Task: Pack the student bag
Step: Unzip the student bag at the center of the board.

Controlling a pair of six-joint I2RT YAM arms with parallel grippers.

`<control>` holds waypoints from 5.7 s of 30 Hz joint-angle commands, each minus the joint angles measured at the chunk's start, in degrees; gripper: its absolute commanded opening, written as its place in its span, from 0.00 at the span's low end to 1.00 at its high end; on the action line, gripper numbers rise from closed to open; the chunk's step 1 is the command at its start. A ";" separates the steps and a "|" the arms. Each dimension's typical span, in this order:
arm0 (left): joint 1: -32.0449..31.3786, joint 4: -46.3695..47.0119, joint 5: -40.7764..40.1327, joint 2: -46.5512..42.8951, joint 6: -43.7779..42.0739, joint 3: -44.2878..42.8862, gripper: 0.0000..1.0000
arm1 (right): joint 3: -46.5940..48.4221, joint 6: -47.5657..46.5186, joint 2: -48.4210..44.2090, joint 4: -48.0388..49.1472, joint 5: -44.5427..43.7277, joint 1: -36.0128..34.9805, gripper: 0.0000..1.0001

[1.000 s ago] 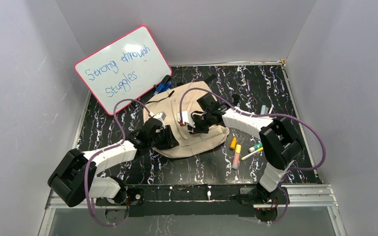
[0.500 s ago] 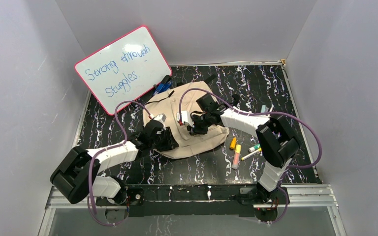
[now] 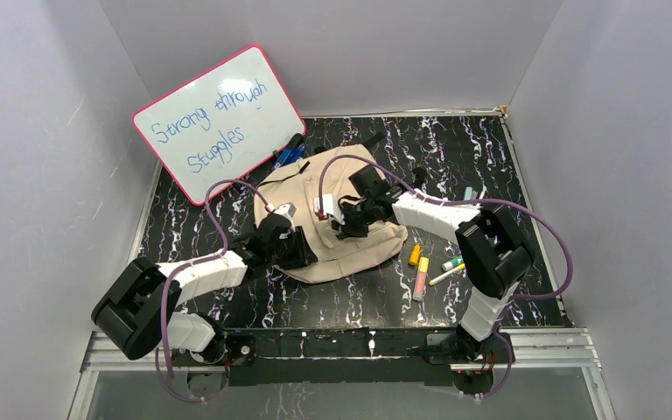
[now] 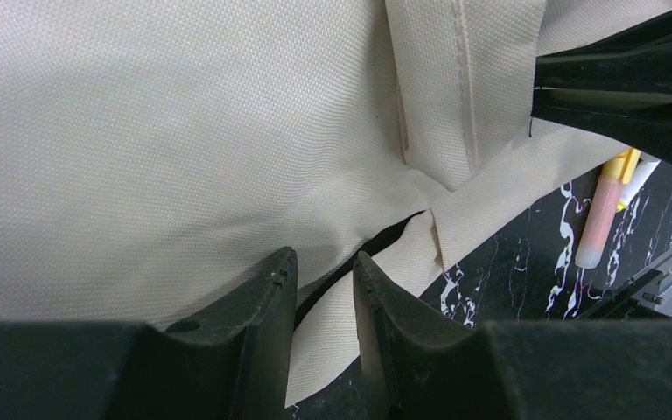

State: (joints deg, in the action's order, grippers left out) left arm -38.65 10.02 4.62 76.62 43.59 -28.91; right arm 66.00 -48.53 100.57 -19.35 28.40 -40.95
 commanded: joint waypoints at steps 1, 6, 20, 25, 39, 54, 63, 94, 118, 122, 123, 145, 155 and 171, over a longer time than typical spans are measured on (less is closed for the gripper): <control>-0.43 -0.53 -1.15 0.45 -0.13 0.53 0.28 | 3.33 1.52 -2.98 4.97 0.43 -0.22 0.18; -0.42 -0.44 -1.30 0.42 0.09 1.00 0.27 | 3.85 0.92 -2.62 3.91 -0.96 -0.23 0.18; -0.71 -0.44 -1.20 2.02 -0.38 1.08 0.25 | 6.54 -0.77 -1.37 5.62 -6.51 -0.24 0.00; -0.90 -1.07 -1.89 2.77 0.06 2.19 0.24 | 10.07 -0.60 0.20 6.92 -8.39 -0.19 0.00; -1.46 -2.25 -3.45 2.48 2.32 6.06 0.20 | 18.83 0.10 7.62 12.19 -10.66 -0.25 0.00; -1.50 -3.16 -5.68 0.47 0.84 3.88 0.20 | 20.41 2.13 5.31 -1.97 -9.72 -0.89 0.00; -1.51 -4.58 -9.77 0.99 -2.12 -1.05 0.21 | 9.56 10.37 -5.51 -7.23 -4.82 -3.08 0.00; -6.28 14.41 -1.23 -1.49 -2.79 6.42 0.22 | 12.04 18.59 -3.02 1.45 -6.49 -7.83 0.00; -6.82 -1.14 -11.24 4.15 4.03 7.35 0.21 | 25.35 18.00 11.21 5.38 -18.21 -0.82 0.00; -6.83 -1.23 -10.79 5.13 3.92 6.81 0.21 | 28.40 18.35 14.92 7.05 -18.57 0.58 0.00; -6.85 -1.23 -10.82 5.26 3.86 6.68 0.21 | 29.11 18.57 15.82 7.70 -18.50 0.95 0.00; -7.04 -1.80 -11.04 6.57 4.34 6.93 0.20 | 30.83 22.29 19.85 24.00 -20.34 4.16 0.00; -7.12 -1.85 -11.04 7.11 4.37 6.67 0.20 | 29.45 20.92 18.03 28.78 -23.06 4.17 0.00; -7.26 -8.52 -14.30 0.03 3.42 2.57 0.20 | 23.24 21.11 10.54 28.92 -24.72 4.21 0.43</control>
State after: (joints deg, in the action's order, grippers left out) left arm -45.63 17.15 -4.78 79.29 49.45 -25.93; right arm 92.03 -28.71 119.92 3.62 4.69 -37.87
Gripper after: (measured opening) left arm 0.197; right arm 0.379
